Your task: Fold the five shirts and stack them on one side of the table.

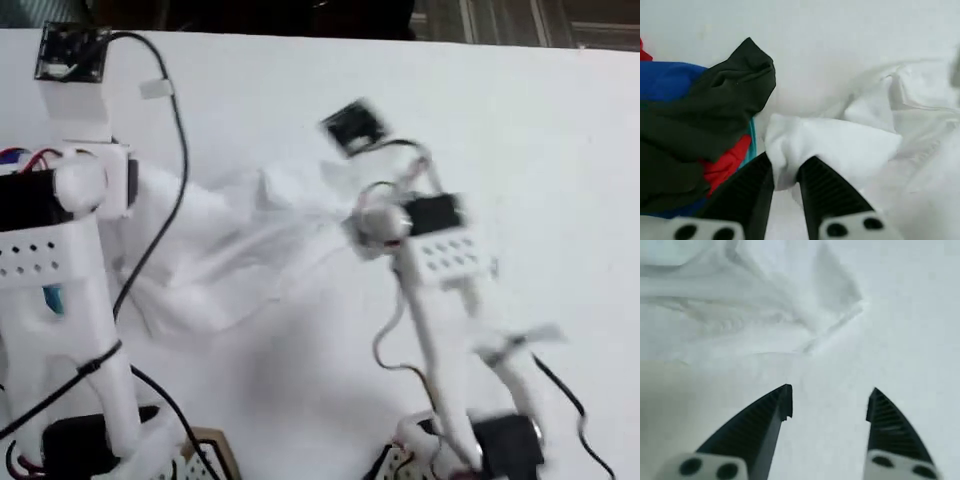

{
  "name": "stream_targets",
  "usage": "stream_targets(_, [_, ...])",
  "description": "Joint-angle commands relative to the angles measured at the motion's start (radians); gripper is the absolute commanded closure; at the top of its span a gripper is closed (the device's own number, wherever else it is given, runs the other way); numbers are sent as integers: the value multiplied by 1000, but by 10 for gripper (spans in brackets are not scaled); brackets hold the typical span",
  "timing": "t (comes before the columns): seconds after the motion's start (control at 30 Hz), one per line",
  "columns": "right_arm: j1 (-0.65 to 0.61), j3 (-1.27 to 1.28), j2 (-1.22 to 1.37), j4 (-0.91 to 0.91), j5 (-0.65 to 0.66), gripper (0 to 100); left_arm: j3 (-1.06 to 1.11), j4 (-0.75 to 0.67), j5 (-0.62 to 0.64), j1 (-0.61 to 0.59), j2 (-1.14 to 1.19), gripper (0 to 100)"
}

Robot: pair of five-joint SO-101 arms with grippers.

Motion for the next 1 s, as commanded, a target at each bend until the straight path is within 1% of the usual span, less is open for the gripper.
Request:
stream_targets(0.0, [-120, -64, 171, -30, -6, 728, 61, -51, -21, -43, -25, 975])
stream_targets(0.17, [-243, -233, 369, 10, -8, 727, 128, -81, -21, -66, -25, 975])
stream_targets(0.3, [-297, -341, 503, 47, -5, 721, 137, -87, -21, -81, -23, 975])
stream_targets(0.47, [-303, -450, 665, 50, 0, 647, 133, -92, -21, -81, -25, 975])
stream_targets(0.67, [-300, -562, 817, 94, 2, 648, 133, -92, -21, -81, -25, 975])
stream_targets(0.7, [-298, -578, 840, 105, 2, 670, 133, -92, -21, -81, -25, 975])
stream_targets(0.73, [-297, -597, 862, 119, 2, 718, 134, -92, -21, -81, -25, 975])
stream_targets(0.77, [-294, -614, 885, 136, 2, 792, 134, -92, -21, -81, -25, 975])
stream_targets(0.83, [-272, -655, 926, 162, -6, 988, 136, -92, -21, -81, -25, 975])
stream_targets(0.87, [-254, -674, 944, 180, -6, 981, 137, -92, -21, -81, -25, 975])
stream_targets(0.9, [-234, -694, 961, 203, -3, 940, 137, -92, -21, -81, -25, 975])
stream_targets(0.97, [-180, -735, 987, 231, 0, 988, 137, -91, -20, -81, -25, 975])
